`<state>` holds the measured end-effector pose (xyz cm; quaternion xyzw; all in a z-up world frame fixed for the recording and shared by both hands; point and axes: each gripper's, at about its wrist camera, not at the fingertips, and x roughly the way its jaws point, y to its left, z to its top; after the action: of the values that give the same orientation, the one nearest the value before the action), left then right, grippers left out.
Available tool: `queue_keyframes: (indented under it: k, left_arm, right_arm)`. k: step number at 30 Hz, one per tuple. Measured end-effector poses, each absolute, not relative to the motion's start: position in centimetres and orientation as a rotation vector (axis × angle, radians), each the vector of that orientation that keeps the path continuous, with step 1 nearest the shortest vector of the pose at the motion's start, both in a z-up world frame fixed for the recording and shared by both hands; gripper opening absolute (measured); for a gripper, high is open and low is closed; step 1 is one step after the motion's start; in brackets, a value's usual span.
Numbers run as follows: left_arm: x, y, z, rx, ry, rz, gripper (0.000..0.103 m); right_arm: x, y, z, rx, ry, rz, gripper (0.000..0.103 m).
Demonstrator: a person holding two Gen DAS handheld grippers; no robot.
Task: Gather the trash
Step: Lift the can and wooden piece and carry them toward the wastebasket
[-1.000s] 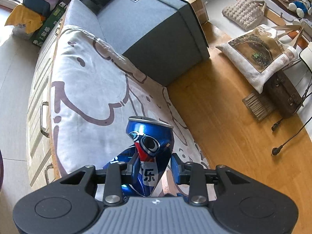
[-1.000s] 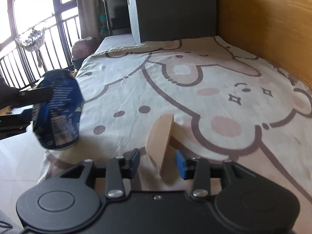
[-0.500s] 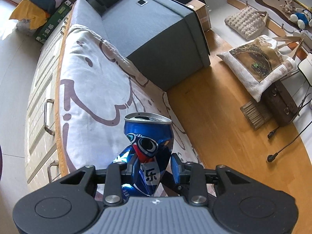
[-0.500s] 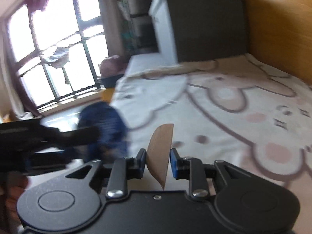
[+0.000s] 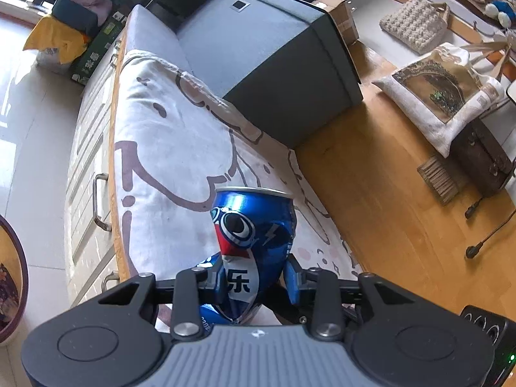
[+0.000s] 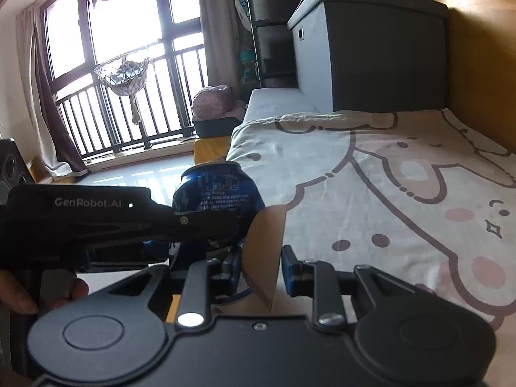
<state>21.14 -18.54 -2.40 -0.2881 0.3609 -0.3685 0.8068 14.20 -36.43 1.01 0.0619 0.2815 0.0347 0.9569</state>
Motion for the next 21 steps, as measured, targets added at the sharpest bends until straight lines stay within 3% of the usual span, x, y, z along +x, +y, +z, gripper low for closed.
queue_keyframes:
  k: [21]
  left_arm:
    - [18.3, -11.7, 3.2, -0.327, 0.622, -0.609, 0.035]
  right_arm:
    - [12.8, -34.7, 4.0, 0.122, 0.568, -0.004, 0.027]
